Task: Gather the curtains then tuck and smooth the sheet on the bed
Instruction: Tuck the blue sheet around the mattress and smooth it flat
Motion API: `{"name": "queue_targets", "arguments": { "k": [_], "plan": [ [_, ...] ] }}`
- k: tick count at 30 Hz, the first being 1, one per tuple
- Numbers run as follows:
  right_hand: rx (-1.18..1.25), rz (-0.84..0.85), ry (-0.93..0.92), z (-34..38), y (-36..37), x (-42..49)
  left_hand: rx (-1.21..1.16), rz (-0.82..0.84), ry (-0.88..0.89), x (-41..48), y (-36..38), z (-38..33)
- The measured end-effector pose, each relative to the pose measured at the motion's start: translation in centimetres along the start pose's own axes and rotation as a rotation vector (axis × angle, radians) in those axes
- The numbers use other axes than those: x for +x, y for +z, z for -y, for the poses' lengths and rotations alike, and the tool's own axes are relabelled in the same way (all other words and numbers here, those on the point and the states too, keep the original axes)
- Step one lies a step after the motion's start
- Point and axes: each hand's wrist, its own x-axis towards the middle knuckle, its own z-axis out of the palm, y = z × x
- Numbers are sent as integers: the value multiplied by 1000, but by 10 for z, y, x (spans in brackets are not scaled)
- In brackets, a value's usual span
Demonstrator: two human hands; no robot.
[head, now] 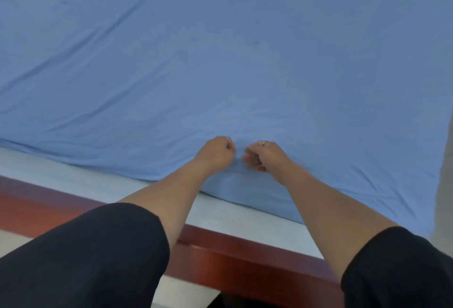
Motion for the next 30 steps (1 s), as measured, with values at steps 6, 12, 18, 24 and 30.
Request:
{"name": "queue_targets", "arguments": {
  "k": [6, 12, 18, 24, 30],
  "plan": [
    [-90, 115, 264, -44, 15, 26, 173, 542, -140, 24, 31, 57],
    [-913, 363, 417, -41, 30, 8, 581, 629, -89, -3, -28, 110],
    [-979, 366, 179, 17, 89, 12, 566, 479, 69, -3, -86, 101],
    [-977, 51, -175, 43, 152, 28, 1432, 430, 516, 20, -126, 161],
    [-1250, -34, -205, 15, 198, 40, 1410, 337, 633, 24, -113, 188]
  ]
}}
